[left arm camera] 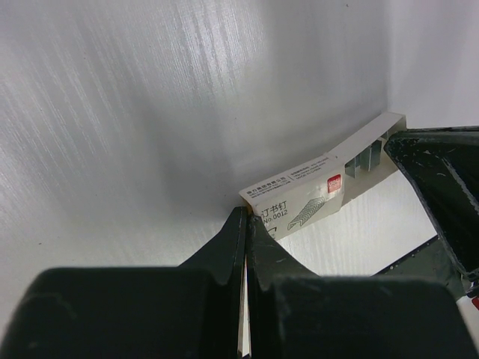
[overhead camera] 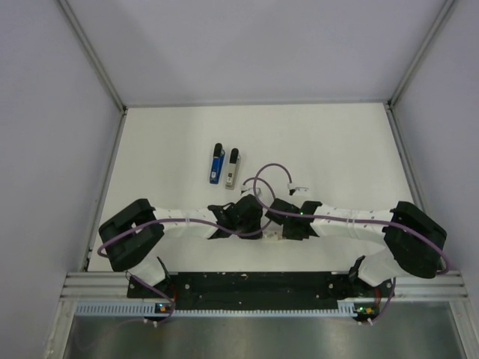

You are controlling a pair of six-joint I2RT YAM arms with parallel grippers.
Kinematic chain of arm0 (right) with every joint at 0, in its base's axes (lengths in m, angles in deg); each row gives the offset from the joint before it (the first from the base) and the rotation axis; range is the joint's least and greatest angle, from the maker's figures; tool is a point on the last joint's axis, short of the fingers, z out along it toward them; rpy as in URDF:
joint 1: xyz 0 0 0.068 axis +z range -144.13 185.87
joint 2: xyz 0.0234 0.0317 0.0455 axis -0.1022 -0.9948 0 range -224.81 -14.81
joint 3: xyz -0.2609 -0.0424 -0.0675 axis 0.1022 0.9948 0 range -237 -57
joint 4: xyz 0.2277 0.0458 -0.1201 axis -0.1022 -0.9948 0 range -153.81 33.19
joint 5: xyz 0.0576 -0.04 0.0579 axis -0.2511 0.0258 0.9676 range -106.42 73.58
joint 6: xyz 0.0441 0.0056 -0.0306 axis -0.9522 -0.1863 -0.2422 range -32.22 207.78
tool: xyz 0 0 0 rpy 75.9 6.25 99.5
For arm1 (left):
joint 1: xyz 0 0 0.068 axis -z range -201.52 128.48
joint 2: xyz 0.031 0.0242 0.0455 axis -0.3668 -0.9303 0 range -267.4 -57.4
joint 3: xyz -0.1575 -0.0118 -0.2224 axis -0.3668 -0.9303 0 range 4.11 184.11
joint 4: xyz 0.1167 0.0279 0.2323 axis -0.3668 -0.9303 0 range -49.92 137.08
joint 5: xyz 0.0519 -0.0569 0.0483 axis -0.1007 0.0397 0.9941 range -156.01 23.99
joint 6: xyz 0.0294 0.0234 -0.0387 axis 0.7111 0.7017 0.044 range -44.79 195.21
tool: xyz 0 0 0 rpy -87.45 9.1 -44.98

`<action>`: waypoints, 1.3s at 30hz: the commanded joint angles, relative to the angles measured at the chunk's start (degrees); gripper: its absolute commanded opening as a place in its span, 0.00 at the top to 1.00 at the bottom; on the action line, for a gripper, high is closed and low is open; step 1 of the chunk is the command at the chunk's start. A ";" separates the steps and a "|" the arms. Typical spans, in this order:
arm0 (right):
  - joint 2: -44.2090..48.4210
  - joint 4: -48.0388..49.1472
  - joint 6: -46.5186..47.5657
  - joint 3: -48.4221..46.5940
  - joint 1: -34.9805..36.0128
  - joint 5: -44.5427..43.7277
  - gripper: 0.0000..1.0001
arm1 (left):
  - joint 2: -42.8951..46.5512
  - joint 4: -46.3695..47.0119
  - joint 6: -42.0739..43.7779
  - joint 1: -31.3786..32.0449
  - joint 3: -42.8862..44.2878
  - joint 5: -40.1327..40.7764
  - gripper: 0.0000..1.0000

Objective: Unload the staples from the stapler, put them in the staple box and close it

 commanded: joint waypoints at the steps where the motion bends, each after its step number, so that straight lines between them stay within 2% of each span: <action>1: 0.50 5.41 -2.12 -0.55 0.72 2.09 1.00 | 0.56 1.15 -0.17 0.63 0.59 0.96 1.00; 24: 3.58 4.63 -5.02 1.39 0.63 3.50 1.00 | 7.85 2.82 -5.97 0.54 -4.86 8.87 1.00; 39: 1.12 4.89 -6.43 -0.46 0.63 3.94 1.00 | 7.51 6.42 -9.05 2.30 -6.79 12.39 1.00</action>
